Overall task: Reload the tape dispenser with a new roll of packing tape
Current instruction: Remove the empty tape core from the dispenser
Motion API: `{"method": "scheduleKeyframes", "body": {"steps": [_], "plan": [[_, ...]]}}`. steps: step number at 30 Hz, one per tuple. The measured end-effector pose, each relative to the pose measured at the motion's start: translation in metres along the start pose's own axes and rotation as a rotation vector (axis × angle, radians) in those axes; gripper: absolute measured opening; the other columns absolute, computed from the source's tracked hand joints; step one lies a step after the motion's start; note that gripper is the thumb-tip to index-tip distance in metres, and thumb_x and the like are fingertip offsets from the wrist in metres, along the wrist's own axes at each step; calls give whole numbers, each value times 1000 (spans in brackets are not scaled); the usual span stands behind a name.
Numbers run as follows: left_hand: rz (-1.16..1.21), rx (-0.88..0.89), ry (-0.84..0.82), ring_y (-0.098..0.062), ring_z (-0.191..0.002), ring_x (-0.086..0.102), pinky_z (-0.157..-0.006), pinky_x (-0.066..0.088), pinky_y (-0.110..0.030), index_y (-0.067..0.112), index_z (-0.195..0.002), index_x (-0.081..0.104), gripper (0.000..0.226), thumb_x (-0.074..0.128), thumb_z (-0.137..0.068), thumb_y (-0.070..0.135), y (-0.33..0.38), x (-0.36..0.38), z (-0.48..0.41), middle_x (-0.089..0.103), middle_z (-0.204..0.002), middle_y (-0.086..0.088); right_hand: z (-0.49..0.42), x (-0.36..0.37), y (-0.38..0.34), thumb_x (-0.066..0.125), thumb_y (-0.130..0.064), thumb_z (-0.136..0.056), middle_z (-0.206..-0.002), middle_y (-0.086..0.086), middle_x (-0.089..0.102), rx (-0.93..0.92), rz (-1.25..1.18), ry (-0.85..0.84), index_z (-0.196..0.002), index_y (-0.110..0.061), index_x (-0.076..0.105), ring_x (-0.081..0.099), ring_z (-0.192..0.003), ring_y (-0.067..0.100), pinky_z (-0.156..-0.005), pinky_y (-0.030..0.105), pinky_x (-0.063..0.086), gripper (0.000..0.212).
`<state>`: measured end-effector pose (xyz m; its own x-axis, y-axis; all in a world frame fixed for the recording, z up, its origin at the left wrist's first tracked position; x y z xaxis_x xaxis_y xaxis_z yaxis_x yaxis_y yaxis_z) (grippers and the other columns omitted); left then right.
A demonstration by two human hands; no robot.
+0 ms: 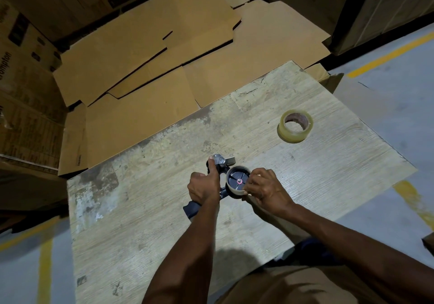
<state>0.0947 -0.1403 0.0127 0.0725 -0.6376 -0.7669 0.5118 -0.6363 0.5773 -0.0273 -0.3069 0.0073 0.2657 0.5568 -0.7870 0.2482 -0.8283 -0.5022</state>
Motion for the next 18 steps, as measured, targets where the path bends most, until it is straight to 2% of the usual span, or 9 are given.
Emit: {"method": "scheduleKeyframes", "body": {"steps": [3, 6, 9, 11, 15, 18], "plan": [[-38, -4, -8, -35, -81, 68, -62, 49, -35, 7, -82, 66, 81, 51, -79, 86, 1, -2, 1, 69, -83, -11, 2, -2, 6, 87, -21, -77, -110, 0, 71, 79, 3, 38, -115, -18, 76, 57, -111, 25, -86, 33, 34, 39], [-64, 3, -13, -36, -85, 68, -62, 45, -34, 5, -83, 66, 81, 51, -81, 85, 2, -3, 2, 70, -87, -13, 0, 1, 6, 84, -44, -79, -129, 5, 63, 241, -78, 26, -135, -17, 64, 54, -122, 28, -98, 41, 44, 65], [-83, 15, -12, -36, -84, 69, -64, 52, -37, 4, -84, 67, 83, 50, -81, 85, 3, -3, 3, 71, -86, -14, -3, 11, 4, 81, -49, -78, -145, 7, 50, 359, -179, -66, -150, -19, 48, 47, -135, 26, -108, 49, 46, 84], [-100, 15, -9, -37, -85, 69, -65, 51, -37, 3, -86, 68, 84, 49, -82, 85, 3, -2, 3, 71, -88, -14, -7, 18, 0, 83, -43, -77, -147, 5, 46, 409, -289, -50, -152, -18, 43, 46, -137, 23, -110, 44, 47, 88], [-126, 20, -11, -37, -87, 68, -63, 46, -34, 4, -88, 68, 85, 47, -82, 86, 6, -4, 3, 71, -91, -15, -13, 28, -12, 89, -32, -70, -144, -8, 48, 647, -481, 54, -155, -25, 35, 48, -131, 6, -105, 22, 45, 101], [-145, 24, -11, -37, -87, 68, -63, 47, -35, 4, -87, 68, 88, 44, -81, 88, 4, -1, 2, 71, -91, -14, -12, 38, -10, 93, -32, -62, -142, -10, 58, 748, -603, 123, -153, -28, 42, 55, -129, 4, -104, 24, 51, 104]]}}
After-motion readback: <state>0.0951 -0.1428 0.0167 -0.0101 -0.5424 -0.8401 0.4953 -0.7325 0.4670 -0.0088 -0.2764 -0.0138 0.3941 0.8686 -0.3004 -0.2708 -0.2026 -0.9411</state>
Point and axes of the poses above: each hand's wrist, its own z-axis away from the middle knuckle, its own x-axis out of the palm, y = z × x, the point moved 3 cm from there along -z, towards the middle knuckle
